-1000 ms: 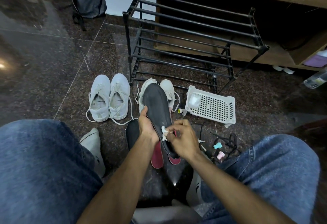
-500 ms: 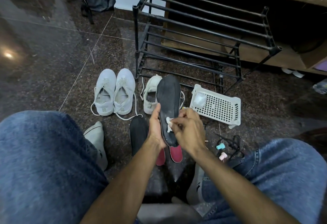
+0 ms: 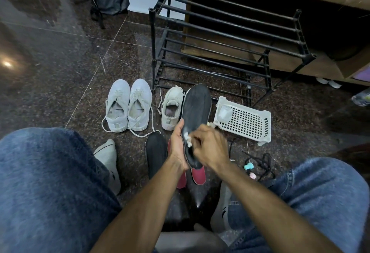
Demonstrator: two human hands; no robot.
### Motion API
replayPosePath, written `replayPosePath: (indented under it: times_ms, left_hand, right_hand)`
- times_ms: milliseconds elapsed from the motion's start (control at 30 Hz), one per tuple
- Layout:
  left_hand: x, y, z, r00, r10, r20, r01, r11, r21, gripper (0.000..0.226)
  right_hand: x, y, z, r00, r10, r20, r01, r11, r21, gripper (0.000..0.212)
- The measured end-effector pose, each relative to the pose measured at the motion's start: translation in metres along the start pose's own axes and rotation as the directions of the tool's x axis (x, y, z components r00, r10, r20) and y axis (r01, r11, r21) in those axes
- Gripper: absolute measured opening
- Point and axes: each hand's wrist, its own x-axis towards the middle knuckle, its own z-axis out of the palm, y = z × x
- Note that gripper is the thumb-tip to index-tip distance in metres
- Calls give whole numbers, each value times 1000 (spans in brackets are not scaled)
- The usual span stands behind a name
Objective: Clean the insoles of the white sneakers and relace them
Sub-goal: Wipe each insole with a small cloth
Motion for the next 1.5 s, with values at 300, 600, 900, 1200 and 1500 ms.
replayPosePath:
  times_ms: [300, 600, 900, 1200, 1500]
  left_hand:
    - [4, 8, -8, 999, 40, 6, -40, 999, -17, 69]
    - [-3, -9, 0, 1000, 18, -1, -18, 1000, -11, 56]
    - [-7, -16, 4, 998, -56, 3, 56, 998, 6, 54]
    - [0, -6, -10, 998, -56, -6, 57, 998, 27, 69]
    - [-2, -17, -2, 997, -74, 20, 73, 997, 37, 73]
  right_hand:
    - [-32, -9, 6, 996, -14, 91, 0, 989, 149, 19]
    - [2, -5, -6, 990, 143, -13, -143, 989, -43, 25]
    - [6, -3, -8, 988, 156, -20, -157, 986, -47, 26]
    - [-9, -14, 4, 994, 81, 69, -89, 990, 111, 27]
    - [22, -11, -7, 989, 134, -63, -133, 991, 21, 24]
